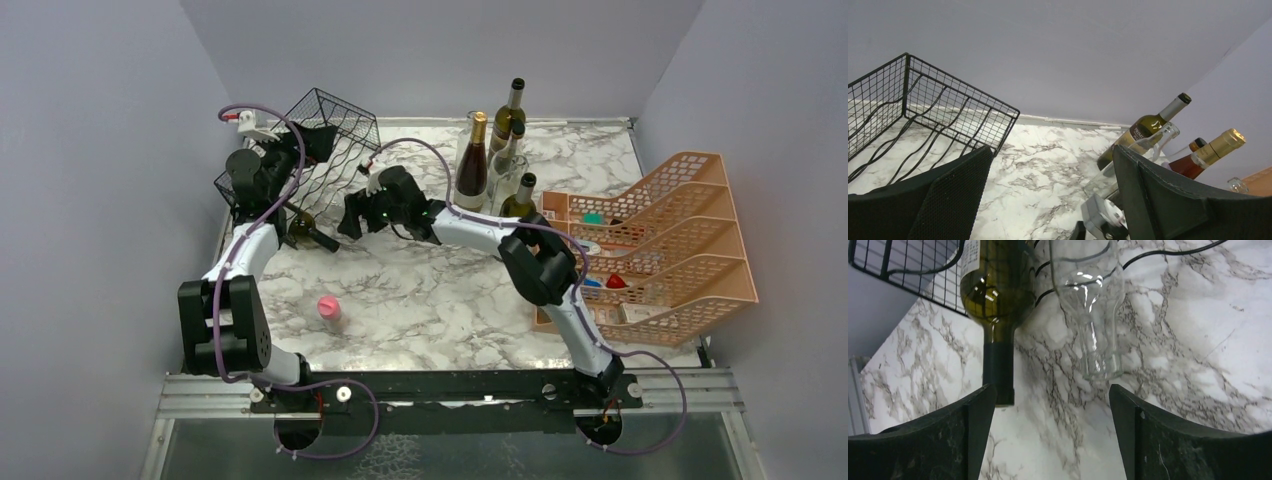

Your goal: Take the wine bottle off the wine rack

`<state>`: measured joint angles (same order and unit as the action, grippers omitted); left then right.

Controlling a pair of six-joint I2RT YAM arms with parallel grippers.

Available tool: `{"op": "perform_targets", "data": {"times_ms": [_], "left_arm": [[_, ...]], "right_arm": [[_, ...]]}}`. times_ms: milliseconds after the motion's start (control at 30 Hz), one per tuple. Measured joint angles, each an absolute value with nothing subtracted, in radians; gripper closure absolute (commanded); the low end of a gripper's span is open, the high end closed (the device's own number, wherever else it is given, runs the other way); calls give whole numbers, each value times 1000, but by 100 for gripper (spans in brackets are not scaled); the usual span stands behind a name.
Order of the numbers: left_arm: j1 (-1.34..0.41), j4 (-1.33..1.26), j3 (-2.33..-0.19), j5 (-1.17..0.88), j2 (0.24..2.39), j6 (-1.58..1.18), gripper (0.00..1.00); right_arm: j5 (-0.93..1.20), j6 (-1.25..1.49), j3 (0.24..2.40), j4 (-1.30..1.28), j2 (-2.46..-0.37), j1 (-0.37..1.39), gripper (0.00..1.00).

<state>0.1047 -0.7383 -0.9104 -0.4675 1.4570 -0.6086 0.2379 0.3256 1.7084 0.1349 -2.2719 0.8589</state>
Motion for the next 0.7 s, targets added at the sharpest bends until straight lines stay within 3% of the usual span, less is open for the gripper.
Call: {"op": "perform_targets", "data": {"times_ms": [533, 700], "left_arm": [[109, -740, -918, -491, 1457, -648, 4], [109, -743, -922, -493, 1457, -655, 4]], "right_arm": [[287, 379, 1936, 165, -2489, 804, 18], [297, 389, 1987, 170, -2536, 805, 28]]}}
